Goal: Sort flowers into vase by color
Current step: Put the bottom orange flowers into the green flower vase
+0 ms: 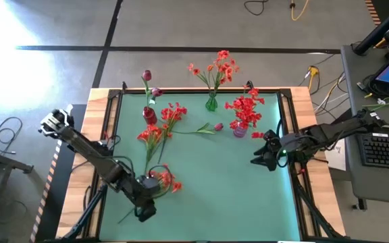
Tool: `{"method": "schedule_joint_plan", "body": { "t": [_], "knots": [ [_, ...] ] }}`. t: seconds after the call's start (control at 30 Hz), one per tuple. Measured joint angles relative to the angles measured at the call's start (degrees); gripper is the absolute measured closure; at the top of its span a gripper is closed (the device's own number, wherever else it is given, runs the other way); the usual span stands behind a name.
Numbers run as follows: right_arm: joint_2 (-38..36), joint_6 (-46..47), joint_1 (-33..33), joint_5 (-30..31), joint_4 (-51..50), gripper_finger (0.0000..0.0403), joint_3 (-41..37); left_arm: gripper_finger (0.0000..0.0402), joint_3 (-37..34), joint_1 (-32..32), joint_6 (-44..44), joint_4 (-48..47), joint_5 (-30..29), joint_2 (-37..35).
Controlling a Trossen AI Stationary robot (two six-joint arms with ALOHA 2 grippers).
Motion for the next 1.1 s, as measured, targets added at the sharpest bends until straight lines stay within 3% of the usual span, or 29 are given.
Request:
{"method": "schedule_joint_plan", "body": {
  "t": [0.2, 0.33, 0.67, 1.1],
  "knots": [
    [0.6, 0.6, 0.1, -1.5, 0.1, 0.0099, 0.0, 0.0243, 0.0, -1.0, 0.0, -1.1, -1.5, 5.2],
    [1.6, 0.5, 0.1, -2.5, -0.7, 0.0099, 0.0, 0.0243, 0.0, -2.5, -1.8, -4.9, -4.4, 7.8],
    [4.3, 1.2, 0.1, -3.4, -1.9, 0.0099, 0.0, 0.0238, 0.0, -3.4, -7.1, -15.4, -5.0, 12.3],
    [6.3, 3.8, 0.1, -5.1, -1.9, 0.0099, 0.0, 0.0182, 0.3, -3.4, -7.4, -15.2, -4.8, 18.2]
  ]
}}
